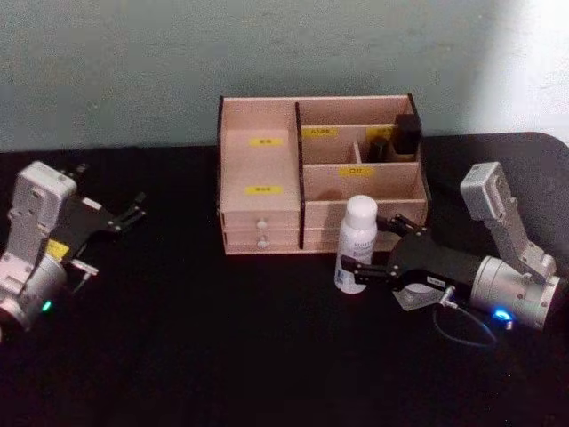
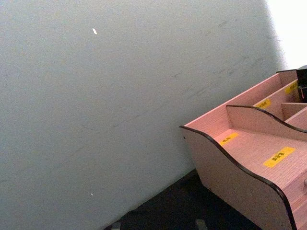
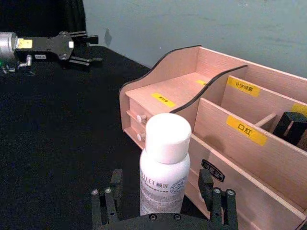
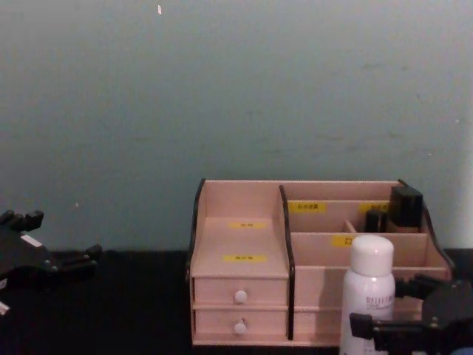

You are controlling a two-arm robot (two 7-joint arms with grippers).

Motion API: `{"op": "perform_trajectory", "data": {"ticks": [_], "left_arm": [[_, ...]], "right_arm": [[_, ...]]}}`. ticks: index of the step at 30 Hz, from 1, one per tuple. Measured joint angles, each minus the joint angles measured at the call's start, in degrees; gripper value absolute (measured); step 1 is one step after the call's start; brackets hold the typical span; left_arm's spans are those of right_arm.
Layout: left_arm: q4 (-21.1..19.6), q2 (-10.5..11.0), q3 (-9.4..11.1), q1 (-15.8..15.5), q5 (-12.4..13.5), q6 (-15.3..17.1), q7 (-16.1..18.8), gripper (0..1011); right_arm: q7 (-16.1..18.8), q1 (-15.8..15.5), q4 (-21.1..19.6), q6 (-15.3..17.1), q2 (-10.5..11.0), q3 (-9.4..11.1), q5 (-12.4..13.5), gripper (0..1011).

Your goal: Pick up the facial cleanser and watermelon frost from the table and place them into the tiered storage box.

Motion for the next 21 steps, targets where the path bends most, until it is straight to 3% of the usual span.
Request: {"op": "perform_trajectory", "data": {"ticks": [16,21], "left_arm": [[0.0,0.0,0.0,0.0,0.0,0.0,0.0,1001],[0.0,0.0,0.0,0.0,0.0,0.0,0.0,1001]], "right_arm": [[-0.1,0.0,-0.1,0.0,0.1,0.1,0.0,1000],[-0.1,0.0,-0.1,0.0,0.1,0.1,0.0,903]]}}
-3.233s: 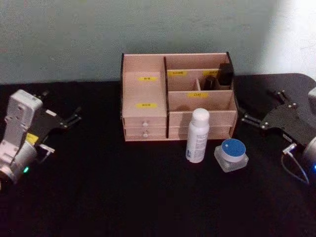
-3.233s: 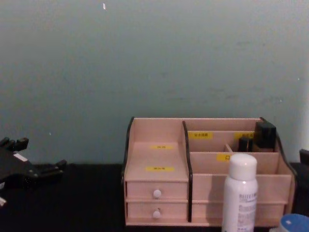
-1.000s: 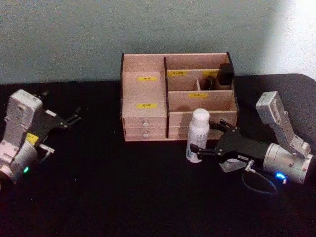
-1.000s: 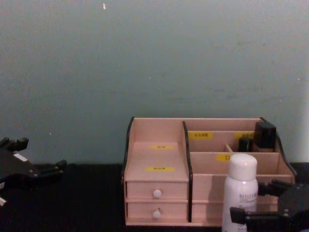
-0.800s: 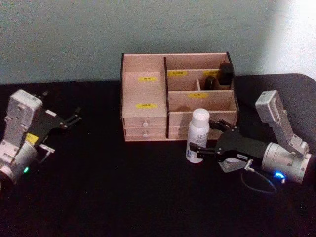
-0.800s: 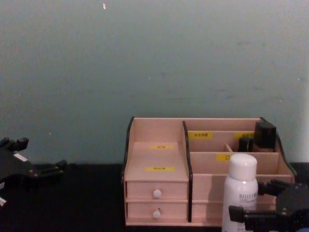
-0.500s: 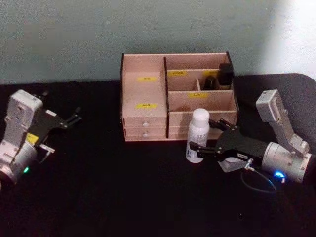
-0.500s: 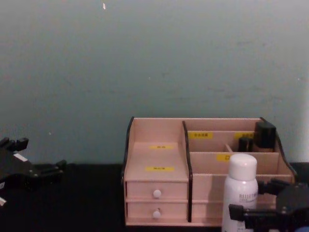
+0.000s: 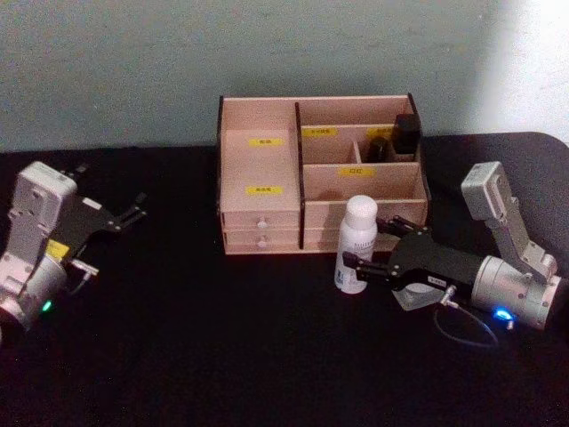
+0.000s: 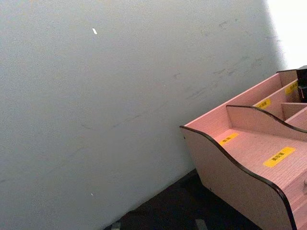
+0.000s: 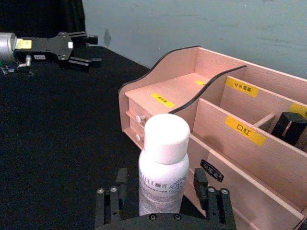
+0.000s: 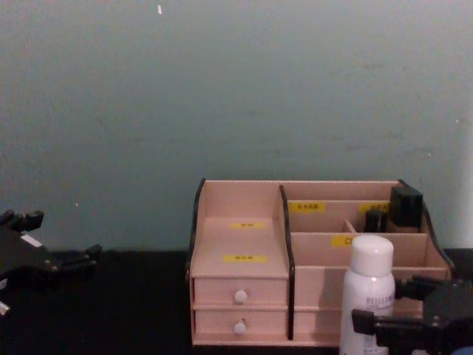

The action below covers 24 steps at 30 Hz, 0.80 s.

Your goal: Pick up the facial cleanser and watermelon frost from the table and place them into the tiered storage box.

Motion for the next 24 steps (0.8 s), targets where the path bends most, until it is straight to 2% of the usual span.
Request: {"op": "perform_trajectory", "data": {"ticks": [1,4,5,8,9,10,24], "left_arm": [[0.0,0.0,0.0,0.0,0.0,0.0,0.0,1001],[0.0,0.0,0.0,0.0,0.0,0.0,0.0,1001],[0.0,0.0,0.0,0.0,0.0,0.0,0.0,1001],[0.0,0.0,0.0,0.0,0.0,0.0,0.0,1001],[0.0,0.0,0.0,0.0,0.0,0.0,0.0,1001],[0.0,0.0,0.0,0.0,0.0,0.0,0.0,1001],[0.0,0.0,0.0,0.0,0.0,0.0,0.0,1001]], "right_arm": [[0.0,0.0,0.0,0.0,0.0,0.0,0.0,857],[0.0,0.0,0.0,0.0,0.0,0.0,0.0,810],[0.0,0.0,0.0,0.0,0.0,0.0,0.0,747],[0.0,0.0,0.0,0.0,0.0,0.0,0.0,652],[0.0,0.0,-0.1,0.0,0.0,0.0,0.0,652],[0.0,0.0,-0.1,0.0,0.0,0.0,0.0,601],[0.0,0.0,-0.1,-0.1,0.0,0.0,0.0,581]]}}
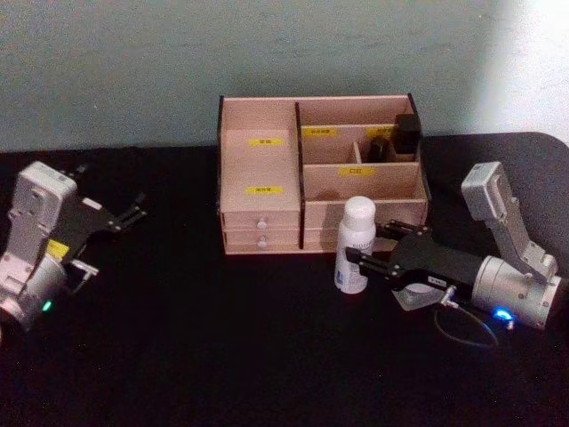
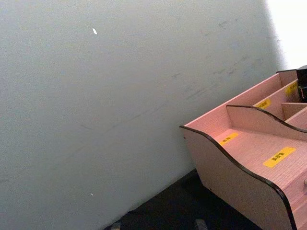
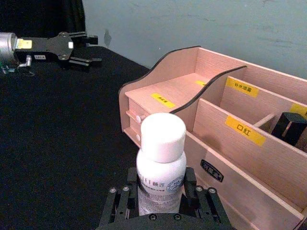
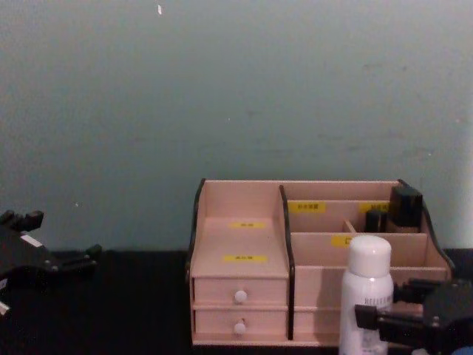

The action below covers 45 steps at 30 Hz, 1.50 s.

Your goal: Pick up the facial cleanser and watermelon frost from the table and place them into the tiered storage box.

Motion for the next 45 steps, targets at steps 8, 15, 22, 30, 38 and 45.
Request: {"op": "perform_trajectory", "data": {"ticks": [8,15,22,30,38,45], "left_arm": [[0.0,0.0,0.0,0.0,0.0,0.0,0.0,1001],[0.0,0.0,0.0,0.0,0.0,0.0,0.0,1001],[0.0,0.0,0.0,0.0,0.0,0.0,0.0,1001],[0.0,0.0,0.0,0.0,0.0,0.0,0.0,1001],[0.0,0.0,0.0,0.0,0.0,0.0,0.0,1001],[0.0,0.0,0.0,0.0,0.0,0.0,0.0,1001]], "right_arm": [[0.6,-0.2,-0.5,-0.3,0.4,0.2,0.5,581],[2.1,-0.1,-2.8,1.3,1.4,0.9,3.0,581],[2.7,2.2,-4.2,3.4,1.6,1.4,6.1,581],[1.5,7.1,-2.2,3.2,-0.5,2.4,8.6,581],[-0.8,13.2,4.0,1.4,-4.1,2.1,8.0,581],[-0.8,17.3,10.5,-0.2,-6.5,0.9,5.9,581]]}}
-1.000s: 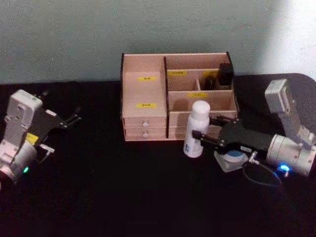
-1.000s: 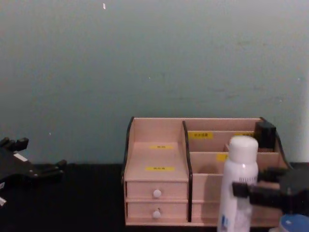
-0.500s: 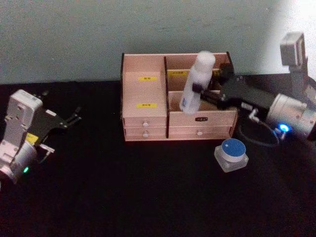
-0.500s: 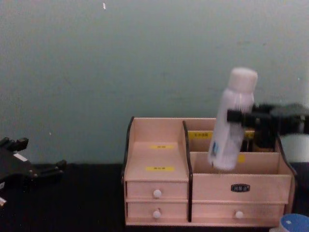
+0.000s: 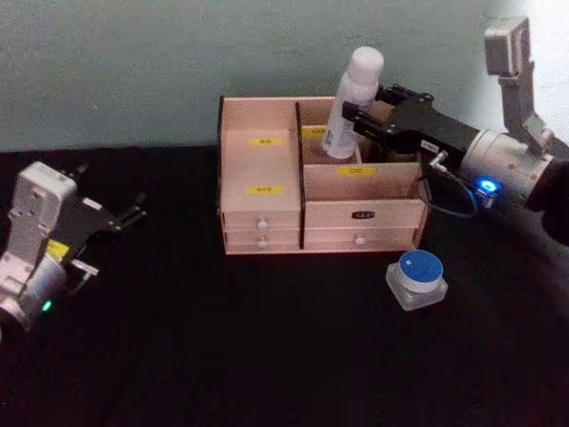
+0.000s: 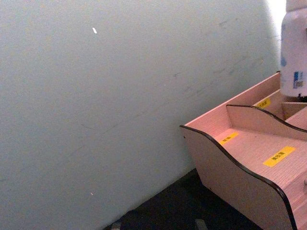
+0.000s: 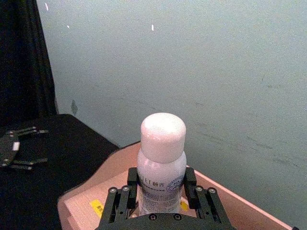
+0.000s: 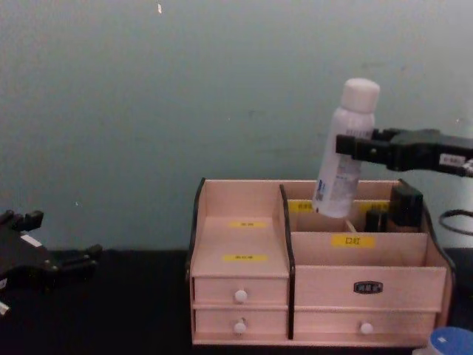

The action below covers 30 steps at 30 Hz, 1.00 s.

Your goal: Pick up the facial cleanser and watermelon frost from the table and place them into the tiered storage box.

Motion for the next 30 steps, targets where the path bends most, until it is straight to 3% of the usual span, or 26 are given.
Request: {"op": "perform_trajectory", "data": {"ticks": [10,30], "left_arm": [[0.0,0.0,0.0,0.0,0.0,0.0,0.0,1001],[0.0,0.0,0.0,0.0,0.0,0.0,0.0,1001]], "right_arm": [[0.9,3.6,7.7,-2.0,-2.8,-0.9,-2.7,581],[1.4,6.3,15.3,-2.5,-5.8,-1.3,-6.3,580]]}}
